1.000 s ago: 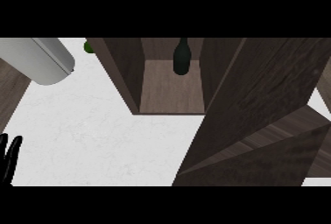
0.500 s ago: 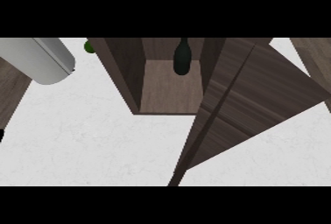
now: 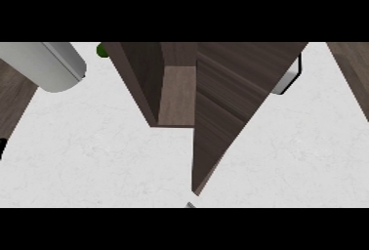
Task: Pick up the wine, place it into the cabinet and close the cabinet
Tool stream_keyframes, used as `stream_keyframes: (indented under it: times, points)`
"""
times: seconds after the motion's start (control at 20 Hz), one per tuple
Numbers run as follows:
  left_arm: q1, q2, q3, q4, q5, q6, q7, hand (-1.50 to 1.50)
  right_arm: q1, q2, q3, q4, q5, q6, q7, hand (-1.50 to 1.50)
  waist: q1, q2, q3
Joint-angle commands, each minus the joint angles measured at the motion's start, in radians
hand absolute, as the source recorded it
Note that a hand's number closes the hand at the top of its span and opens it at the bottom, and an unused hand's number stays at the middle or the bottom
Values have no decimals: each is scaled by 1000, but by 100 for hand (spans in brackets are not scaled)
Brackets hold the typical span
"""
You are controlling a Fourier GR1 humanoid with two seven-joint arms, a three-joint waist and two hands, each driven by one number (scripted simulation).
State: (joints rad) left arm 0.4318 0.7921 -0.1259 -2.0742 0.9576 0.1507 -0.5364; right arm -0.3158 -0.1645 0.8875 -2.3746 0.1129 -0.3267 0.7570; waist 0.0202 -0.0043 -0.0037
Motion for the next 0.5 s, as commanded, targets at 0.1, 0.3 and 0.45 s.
stream_keyframes:
  times: [0.1, 0.3, 0.45]
  points:
    - [-25, -8, 50, 30, 25, -37, 17, -150, -239, 156, 5, 173, -72, -112, 18, 150, 13, 5, 0]
    - [-76, -15, 3, 17, 17, 3, 69, -150, -373, 155, -64, 240, -173, -154, 11, 150, 20, 11, -1]
    - [-66, -42, -7, 37, -17, -7, 41, -150, -490, 158, -130, 387, -234, -185, -62, 150, 31, 11, 0]
